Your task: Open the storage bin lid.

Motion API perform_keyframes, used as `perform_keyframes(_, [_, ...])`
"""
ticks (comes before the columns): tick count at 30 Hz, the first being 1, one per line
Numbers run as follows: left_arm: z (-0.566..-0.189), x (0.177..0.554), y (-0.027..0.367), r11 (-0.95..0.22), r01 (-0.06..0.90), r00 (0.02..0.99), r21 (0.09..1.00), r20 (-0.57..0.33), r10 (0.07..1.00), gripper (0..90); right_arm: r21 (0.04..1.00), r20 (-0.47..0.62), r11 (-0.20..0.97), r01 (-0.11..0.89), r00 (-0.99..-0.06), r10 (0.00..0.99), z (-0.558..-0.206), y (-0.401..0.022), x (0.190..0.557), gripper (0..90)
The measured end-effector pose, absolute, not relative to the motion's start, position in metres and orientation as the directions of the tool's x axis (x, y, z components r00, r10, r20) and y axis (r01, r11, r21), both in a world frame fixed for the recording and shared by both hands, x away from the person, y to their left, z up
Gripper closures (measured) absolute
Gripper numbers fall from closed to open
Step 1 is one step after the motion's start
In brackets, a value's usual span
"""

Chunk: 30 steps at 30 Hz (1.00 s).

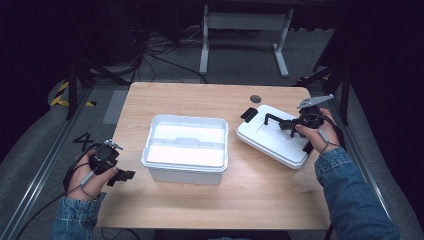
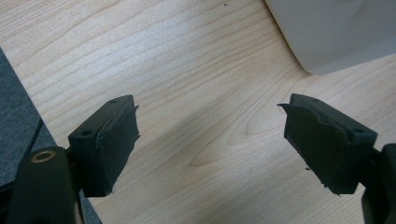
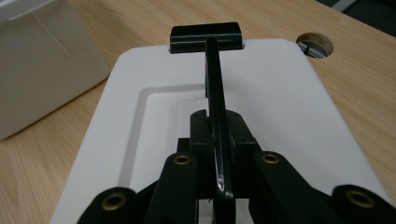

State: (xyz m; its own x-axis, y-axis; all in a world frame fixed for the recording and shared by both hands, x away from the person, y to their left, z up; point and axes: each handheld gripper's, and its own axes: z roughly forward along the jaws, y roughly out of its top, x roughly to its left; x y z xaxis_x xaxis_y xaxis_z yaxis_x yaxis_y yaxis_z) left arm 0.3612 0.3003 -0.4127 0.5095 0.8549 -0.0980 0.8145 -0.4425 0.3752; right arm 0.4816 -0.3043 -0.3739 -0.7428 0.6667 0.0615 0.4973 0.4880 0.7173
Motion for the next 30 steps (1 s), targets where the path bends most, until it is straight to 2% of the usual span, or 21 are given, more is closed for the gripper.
perform_keyframes(25, [-0.414,0.362,0.299,-0.448,0.814,0.513,0.370,-0.095,0.853,18.4,0.691,0.108,0.468,0.551,-0.718,0.687,-0.409,-0.313,0.486,84.5])
perform_keyframes(30, [-0.414,0.362,0.299,-0.443,0.818,0.508,0.368,-0.100,0.855,18.4,0.681,0.147,0.452,0.577,-0.712,0.687,-0.413,-0.314,0.487,83.9])
